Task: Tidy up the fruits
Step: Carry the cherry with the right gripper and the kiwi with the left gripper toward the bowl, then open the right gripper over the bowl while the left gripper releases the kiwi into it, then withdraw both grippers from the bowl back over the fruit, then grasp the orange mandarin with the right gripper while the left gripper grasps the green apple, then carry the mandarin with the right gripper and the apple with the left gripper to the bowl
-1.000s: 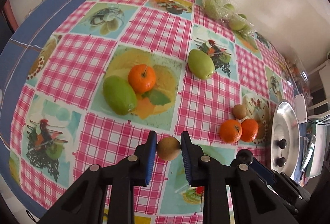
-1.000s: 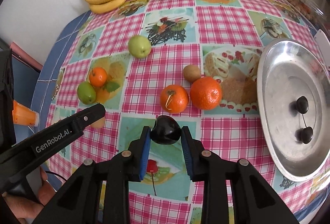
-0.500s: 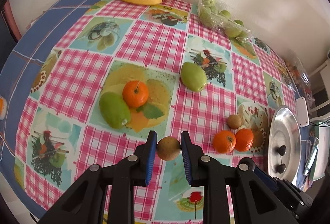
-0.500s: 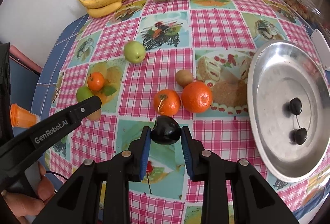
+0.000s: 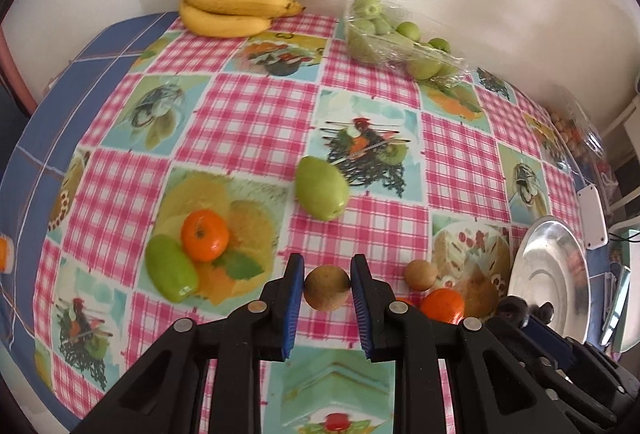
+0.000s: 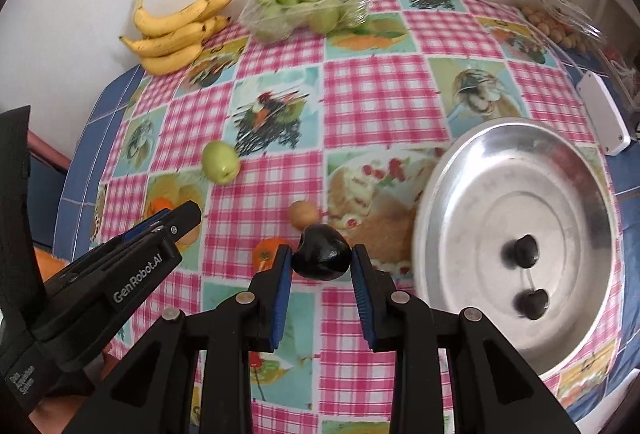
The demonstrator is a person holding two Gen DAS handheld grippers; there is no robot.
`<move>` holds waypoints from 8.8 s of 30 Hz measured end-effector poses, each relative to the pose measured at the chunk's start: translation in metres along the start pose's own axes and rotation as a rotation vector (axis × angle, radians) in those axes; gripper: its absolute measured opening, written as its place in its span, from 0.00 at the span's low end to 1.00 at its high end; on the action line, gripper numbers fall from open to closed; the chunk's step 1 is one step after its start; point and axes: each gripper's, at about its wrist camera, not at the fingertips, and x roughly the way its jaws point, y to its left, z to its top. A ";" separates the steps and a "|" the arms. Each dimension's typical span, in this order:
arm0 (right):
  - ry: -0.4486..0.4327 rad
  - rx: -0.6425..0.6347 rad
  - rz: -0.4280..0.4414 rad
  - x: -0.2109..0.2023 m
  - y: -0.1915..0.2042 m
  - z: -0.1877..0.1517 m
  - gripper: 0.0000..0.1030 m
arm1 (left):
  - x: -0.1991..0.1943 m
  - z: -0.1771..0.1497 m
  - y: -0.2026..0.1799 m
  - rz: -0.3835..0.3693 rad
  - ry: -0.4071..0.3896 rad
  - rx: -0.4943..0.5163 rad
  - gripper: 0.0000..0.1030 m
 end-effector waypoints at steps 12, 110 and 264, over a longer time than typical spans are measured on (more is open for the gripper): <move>-0.019 0.106 -0.063 -0.012 -0.054 -0.006 0.30 | -0.016 -0.007 -0.043 -0.049 -0.043 0.077 0.25; -0.044 0.206 -0.141 -0.023 -0.099 -0.024 0.61 | -0.009 -0.011 0.004 0.053 -0.020 -0.049 0.89; -0.039 0.264 0.133 0.015 -0.047 -0.008 0.40 | -0.019 0.005 0.086 -0.035 -0.058 -0.218 0.39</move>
